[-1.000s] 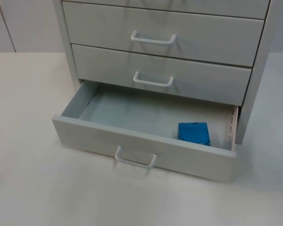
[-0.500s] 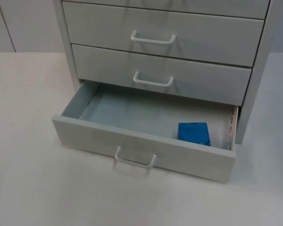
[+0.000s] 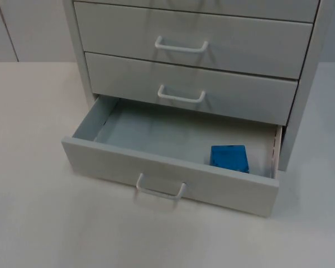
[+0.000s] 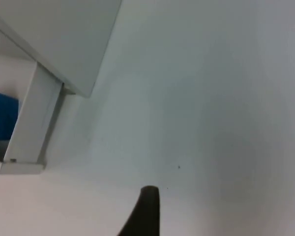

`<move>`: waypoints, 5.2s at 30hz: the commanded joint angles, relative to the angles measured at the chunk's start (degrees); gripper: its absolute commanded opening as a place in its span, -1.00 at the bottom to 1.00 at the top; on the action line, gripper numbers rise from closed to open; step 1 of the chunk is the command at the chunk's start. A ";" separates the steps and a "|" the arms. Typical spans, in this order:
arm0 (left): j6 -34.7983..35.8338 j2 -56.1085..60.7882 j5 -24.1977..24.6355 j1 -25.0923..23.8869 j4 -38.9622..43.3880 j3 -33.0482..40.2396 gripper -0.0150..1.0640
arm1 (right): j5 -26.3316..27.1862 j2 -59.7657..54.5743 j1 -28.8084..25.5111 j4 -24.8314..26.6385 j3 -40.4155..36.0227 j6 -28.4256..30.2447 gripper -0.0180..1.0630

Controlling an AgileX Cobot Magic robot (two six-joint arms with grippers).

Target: Open the drawer with the left hand, place the block into the drawer with the right hand, then close the drawer with the left hand.

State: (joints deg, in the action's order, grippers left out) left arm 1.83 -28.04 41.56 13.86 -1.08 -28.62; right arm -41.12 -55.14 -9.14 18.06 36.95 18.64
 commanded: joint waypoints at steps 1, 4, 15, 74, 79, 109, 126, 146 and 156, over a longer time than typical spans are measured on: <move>-0.06 0.22 0.03 -0.18 0.24 0.07 0.94 | -1.04 1.83 -0.33 0.06 0.01 1.79 0.50; -0.06 0.01 0.03 -0.18 0.24 0.07 0.95 | -1.15 5.19 -0.33 0.06 0.01 1.95 0.50; -0.06 0.02 -2.03 -0.18 0.24 0.07 0.89 | -9.89 10.35 -0.21 -4.62 0.01 -0.19 0.50; -9.28 -39.38 -9.61 26.76 29.40 -10.52 -0.97 | -4.49 6.71 16.79 -17.48 0.01 -15.42 0.50; -7.83 -43.13 -12.73 28.41 32.03 -10.42 -0.97 | -4.97 6.71 16.79 -18.06 0.01 -15.42 0.50; 6.99 -66.22 -31.73 28.88 59.00 -6.03 -0.97 | -3.59 6.71 16.79 -18.39 0.01 -15.42 0.50; 7.59 -68.48 -33.34 28.88 60.71 -10.53 -0.97 | -3.25 6.71 16.79 -19.25 0.01 -16.68 0.50; 7.59 -79.50 -32.76 28.50 65.00 -19.84 -0.97 | -2.48 6.71 16.79 -19.36 0.01 -16.68 0.50; 7.59 -82.61 -33.52 25.77 65.14 -25.45 -0.97 | -2.32 6.71 16.79 -20.56 0.01 -16.68 0.50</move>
State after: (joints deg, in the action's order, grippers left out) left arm 8.97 -110.46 8.09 40.23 63.38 -53.07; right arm -44.04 -48.67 7.51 -1.95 36.95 1.97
